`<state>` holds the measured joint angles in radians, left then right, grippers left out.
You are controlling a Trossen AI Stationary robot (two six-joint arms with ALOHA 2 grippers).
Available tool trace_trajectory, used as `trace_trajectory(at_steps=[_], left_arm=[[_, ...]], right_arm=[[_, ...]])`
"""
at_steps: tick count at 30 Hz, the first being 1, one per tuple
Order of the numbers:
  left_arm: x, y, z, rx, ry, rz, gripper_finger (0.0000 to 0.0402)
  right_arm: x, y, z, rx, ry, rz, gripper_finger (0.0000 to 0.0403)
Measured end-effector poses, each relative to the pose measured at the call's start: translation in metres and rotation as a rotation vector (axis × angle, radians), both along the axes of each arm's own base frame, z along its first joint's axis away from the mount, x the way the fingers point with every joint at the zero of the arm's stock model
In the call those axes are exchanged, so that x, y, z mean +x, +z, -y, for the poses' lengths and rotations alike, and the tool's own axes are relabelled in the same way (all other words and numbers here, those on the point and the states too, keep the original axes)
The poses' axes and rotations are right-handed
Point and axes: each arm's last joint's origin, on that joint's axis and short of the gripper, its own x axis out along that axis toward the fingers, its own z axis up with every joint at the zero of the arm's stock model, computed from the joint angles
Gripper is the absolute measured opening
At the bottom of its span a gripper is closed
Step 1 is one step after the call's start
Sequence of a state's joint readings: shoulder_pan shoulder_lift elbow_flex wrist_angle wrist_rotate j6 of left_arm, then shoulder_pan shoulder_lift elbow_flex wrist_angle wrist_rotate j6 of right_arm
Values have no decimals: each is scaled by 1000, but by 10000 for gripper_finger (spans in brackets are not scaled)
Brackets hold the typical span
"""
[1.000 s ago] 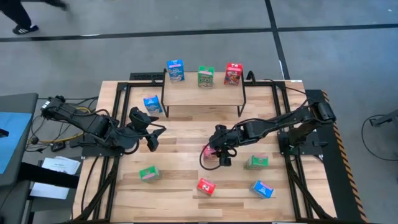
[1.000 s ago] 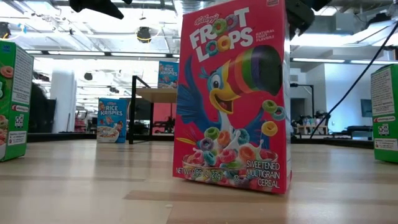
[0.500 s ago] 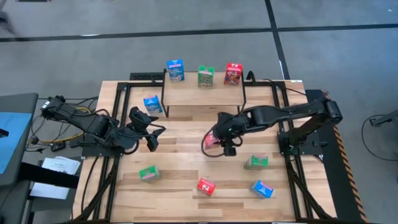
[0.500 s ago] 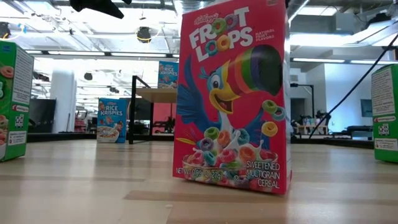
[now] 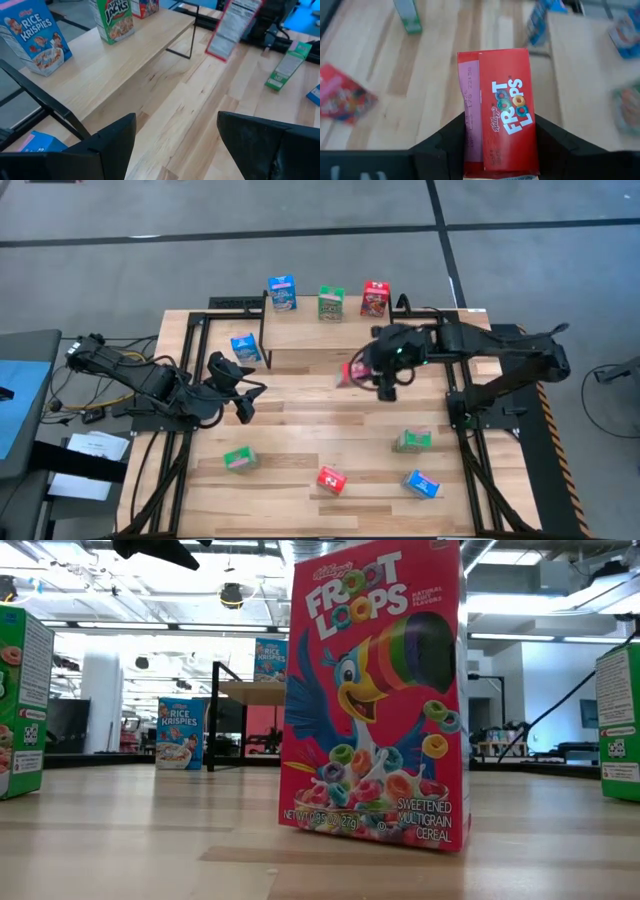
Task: Stack cereal on shelf
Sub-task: Put the top red cereal box on the shelf aligned with the other red cereal box
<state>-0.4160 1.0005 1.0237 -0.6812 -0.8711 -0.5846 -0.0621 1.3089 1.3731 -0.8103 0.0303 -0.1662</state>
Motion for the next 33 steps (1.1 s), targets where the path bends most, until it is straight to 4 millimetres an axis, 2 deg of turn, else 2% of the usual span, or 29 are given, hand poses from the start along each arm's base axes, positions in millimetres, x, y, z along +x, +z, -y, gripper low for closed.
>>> trace_trajectory(at_steps=[9,21,33], left_arm=[[0,0,0,-1,1,1,268],[0,0,0,-2,1,0,268],[0,0,0,-2,1,0,268]], right_arm=[[-29,16,32,-49,-109,38,200],[-43,14,76,-116,-245,-9,200],[-54,13,99,-144,-292,-27,200]])
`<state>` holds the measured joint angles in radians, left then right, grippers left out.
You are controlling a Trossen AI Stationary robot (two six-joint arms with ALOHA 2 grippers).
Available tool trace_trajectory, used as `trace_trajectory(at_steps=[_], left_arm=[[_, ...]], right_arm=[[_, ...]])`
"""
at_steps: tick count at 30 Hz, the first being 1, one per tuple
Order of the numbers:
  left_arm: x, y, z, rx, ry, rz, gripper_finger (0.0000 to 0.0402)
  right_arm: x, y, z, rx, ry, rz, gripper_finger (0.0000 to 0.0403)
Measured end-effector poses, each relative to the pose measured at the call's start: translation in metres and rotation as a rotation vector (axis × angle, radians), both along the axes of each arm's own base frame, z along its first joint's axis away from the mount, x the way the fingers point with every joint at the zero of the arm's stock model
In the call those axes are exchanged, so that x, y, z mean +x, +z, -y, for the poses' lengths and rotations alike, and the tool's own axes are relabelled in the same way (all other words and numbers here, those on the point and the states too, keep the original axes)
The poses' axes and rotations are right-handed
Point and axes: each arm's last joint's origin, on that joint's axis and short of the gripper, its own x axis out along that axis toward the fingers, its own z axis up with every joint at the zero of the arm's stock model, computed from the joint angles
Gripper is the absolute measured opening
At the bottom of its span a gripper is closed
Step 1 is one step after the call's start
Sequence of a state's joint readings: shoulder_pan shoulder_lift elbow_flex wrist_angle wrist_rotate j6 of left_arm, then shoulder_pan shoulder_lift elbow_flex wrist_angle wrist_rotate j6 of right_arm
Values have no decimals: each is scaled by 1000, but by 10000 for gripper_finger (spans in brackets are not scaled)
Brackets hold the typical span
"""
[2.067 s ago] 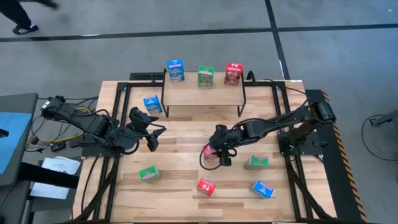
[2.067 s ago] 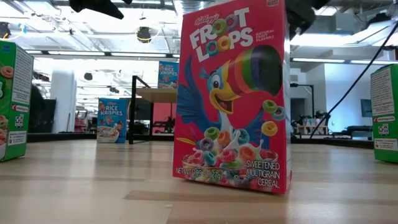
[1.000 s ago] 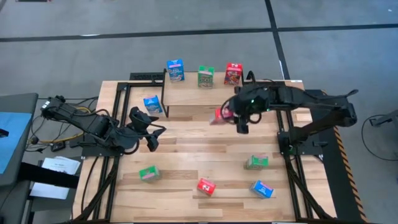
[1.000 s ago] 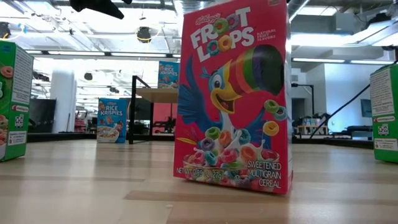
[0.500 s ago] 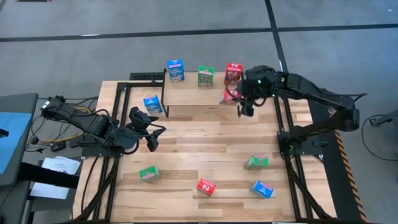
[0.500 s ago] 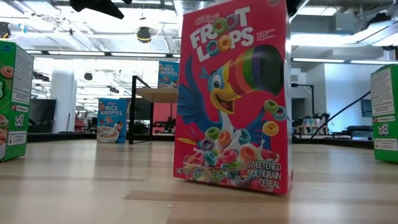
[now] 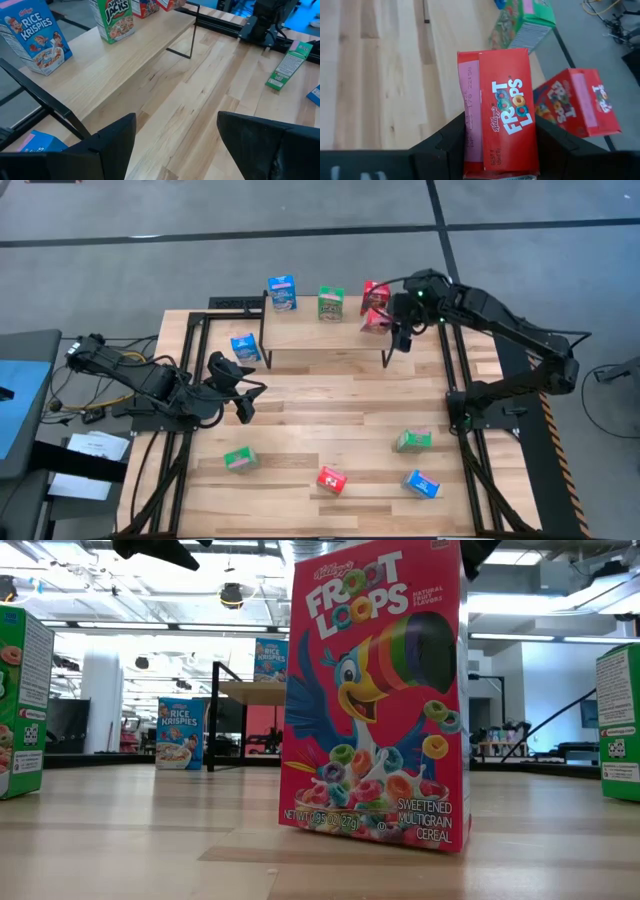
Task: Stack cereal on shelf
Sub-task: Put the top red cereal box on the shelf aligned with the other red cereal box
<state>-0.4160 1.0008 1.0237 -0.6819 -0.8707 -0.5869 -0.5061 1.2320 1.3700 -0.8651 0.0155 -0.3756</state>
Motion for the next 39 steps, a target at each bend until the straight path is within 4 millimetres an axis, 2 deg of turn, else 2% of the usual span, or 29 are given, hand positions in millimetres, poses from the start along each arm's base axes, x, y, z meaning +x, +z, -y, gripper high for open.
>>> trace_trajectory(at_steps=[8,19,39], left_arm=[[0,0,0,3,-2,-2,268],[0,0,0,6,-3,-5,268],[0,0,0,6,-3,-5,268]], right_arm=[[-2,-1,6,28,34,12,200],[14,-22,23,49,41,-81,200],[13,-23,29,13,54,-99,200]])
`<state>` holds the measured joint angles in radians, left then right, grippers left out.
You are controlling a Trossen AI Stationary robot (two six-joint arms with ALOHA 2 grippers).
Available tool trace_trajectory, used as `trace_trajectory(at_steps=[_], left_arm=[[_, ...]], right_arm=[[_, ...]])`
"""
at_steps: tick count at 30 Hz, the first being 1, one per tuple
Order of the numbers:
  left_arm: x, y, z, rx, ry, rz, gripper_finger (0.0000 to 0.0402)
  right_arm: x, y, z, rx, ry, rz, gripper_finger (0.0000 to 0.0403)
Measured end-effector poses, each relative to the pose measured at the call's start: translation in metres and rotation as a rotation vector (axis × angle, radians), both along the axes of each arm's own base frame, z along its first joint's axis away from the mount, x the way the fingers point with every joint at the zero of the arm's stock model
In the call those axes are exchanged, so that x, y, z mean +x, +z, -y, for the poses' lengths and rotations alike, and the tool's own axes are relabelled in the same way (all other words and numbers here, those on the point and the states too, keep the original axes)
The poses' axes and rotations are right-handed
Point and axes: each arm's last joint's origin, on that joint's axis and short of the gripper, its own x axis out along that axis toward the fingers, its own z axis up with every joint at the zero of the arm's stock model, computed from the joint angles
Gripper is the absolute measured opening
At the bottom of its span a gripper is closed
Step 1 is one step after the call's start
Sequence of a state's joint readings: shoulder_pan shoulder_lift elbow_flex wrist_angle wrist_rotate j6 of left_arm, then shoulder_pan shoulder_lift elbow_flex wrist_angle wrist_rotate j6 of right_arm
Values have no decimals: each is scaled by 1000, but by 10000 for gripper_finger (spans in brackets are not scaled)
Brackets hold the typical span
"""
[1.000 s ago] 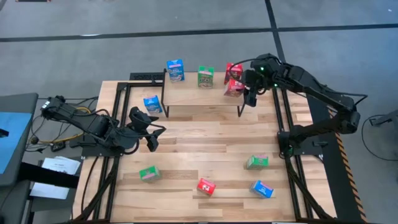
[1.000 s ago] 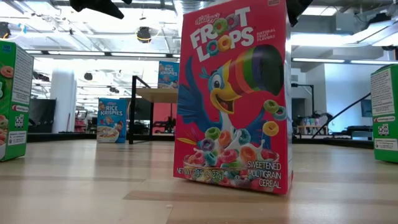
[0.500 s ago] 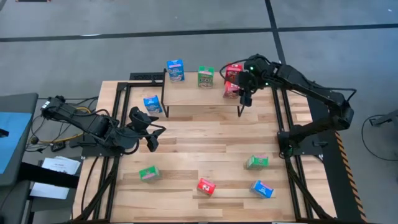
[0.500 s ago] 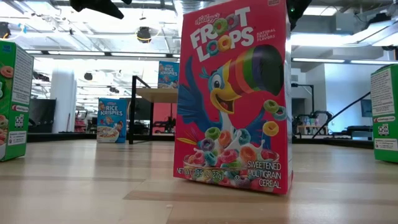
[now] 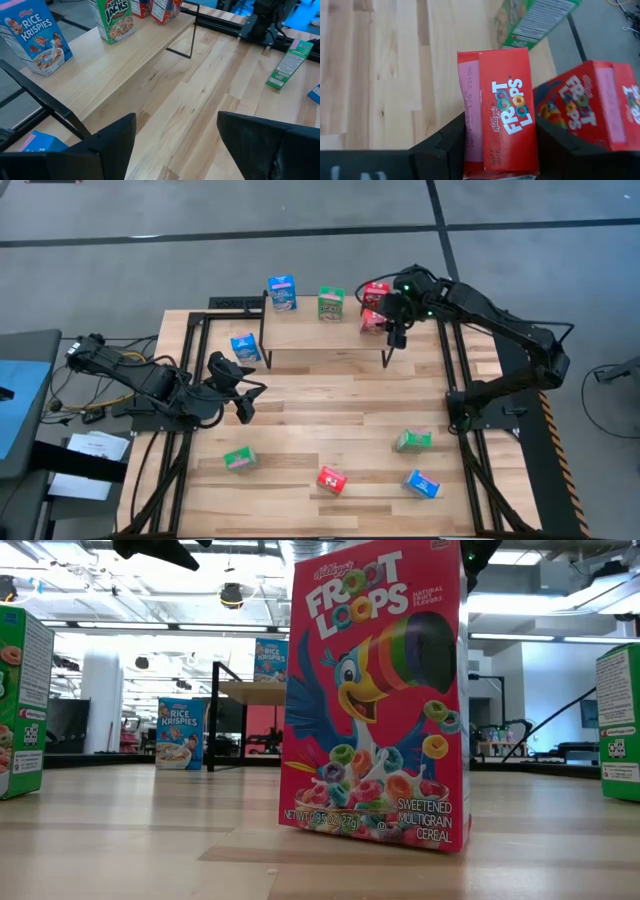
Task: Stack cereal on shelf
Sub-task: Put the top red cereal box on the shelf aligned with the other red cereal box
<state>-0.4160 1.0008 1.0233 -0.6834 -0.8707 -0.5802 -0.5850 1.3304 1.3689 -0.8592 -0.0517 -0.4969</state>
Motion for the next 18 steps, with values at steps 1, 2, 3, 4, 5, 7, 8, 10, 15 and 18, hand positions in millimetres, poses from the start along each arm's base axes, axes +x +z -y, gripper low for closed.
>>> trace_trajectory(at_steps=[1,2,3,4,5,7,8,10,15,18], left_arm=[[0,0,0,-1,0,0,268],[0,0,0,0,0,0,268],[0,0,0,-1,0,0,268],[0,0,0,-1,0,0,268],[0,0,0,-1,0,0,268],[0,0,0,-1,0,1,268],[0,0,0,-1,0,0,268],[0,0,0,-2,1,1,268],[0,0,0,-3,1,2,268],[0,0,0,-3,1,2,268]], right_arm=[[0,0,0,-1,0,1,200],[0,0,0,-1,0,2,200],[0,0,0,-1,-1,0,200],[0,0,0,-1,-1,1,200],[0,0,0,-1,-2,1,200],[0,0,0,-3,-2,1,200],[0,0,1,-8,-8,-1,201],[0,0,1,-30,-31,-16,207],[-1,0,2,-54,-58,-31,237],[-1,0,2,-53,-55,-30,251]])
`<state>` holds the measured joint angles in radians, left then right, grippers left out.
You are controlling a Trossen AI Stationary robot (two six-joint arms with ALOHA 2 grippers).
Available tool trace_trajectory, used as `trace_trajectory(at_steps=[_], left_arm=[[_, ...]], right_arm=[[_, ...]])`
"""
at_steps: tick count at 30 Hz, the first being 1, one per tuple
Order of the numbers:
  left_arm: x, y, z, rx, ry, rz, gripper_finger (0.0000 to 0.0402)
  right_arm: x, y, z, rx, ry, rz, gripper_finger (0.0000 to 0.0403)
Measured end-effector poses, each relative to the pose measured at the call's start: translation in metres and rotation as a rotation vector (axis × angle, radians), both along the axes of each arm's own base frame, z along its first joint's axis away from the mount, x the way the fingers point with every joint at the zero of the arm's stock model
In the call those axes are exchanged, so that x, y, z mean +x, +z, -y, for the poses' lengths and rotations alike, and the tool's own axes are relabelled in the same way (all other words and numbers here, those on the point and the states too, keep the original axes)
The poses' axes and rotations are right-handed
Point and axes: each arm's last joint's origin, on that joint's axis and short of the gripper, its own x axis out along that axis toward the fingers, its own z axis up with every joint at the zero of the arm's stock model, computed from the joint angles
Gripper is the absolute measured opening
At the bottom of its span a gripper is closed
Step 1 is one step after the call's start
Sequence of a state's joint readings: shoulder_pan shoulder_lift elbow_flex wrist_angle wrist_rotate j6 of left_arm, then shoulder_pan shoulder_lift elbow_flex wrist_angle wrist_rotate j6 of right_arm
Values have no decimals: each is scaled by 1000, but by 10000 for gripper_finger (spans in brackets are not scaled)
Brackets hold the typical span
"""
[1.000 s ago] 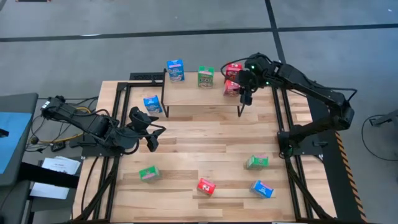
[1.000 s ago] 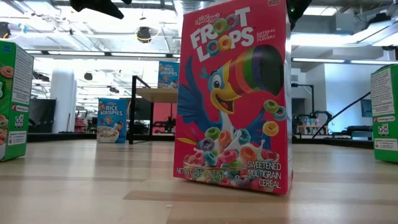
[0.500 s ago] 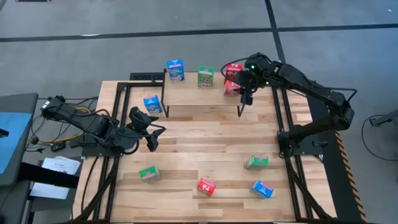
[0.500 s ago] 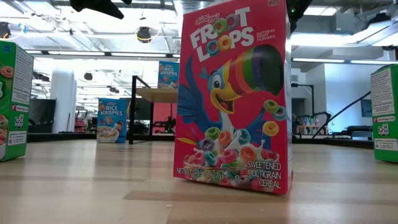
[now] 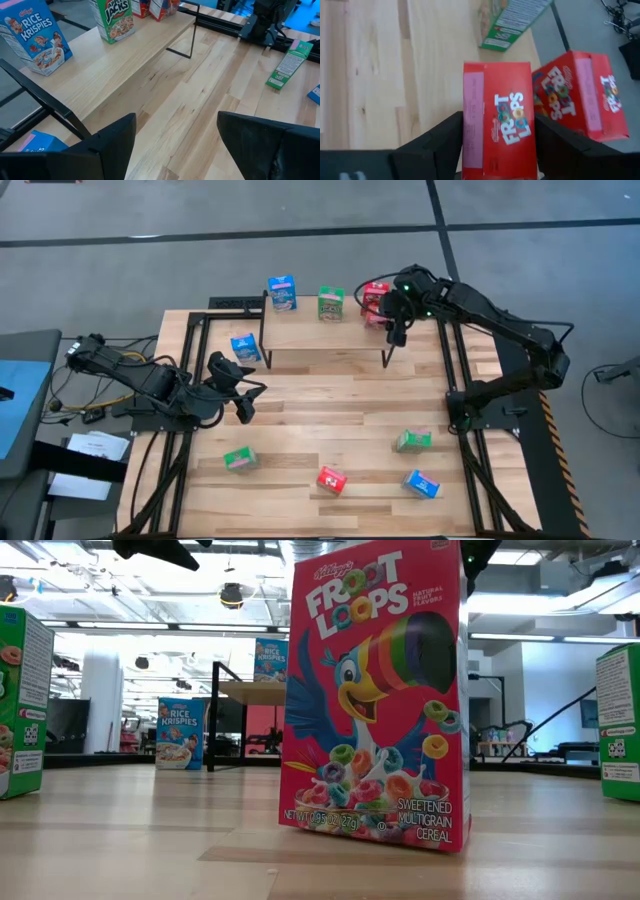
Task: Stack cereal on shelf
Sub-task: Put the top red cereal box on the shelf aligned with the other red cereal box
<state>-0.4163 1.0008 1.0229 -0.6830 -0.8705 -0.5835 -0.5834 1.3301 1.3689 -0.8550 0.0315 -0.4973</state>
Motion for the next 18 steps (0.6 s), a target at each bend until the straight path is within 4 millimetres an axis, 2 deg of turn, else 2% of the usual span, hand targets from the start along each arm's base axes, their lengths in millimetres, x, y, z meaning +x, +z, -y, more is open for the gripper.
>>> trace_trajectory(at_steps=[8,18], left_arm=[[0,0,0,0,0,0,268],[0,0,0,0,0,0,268]], right_arm=[[0,1,-2,-1,5,2,260],[-5,11,-3,-55,-22,44,261]])
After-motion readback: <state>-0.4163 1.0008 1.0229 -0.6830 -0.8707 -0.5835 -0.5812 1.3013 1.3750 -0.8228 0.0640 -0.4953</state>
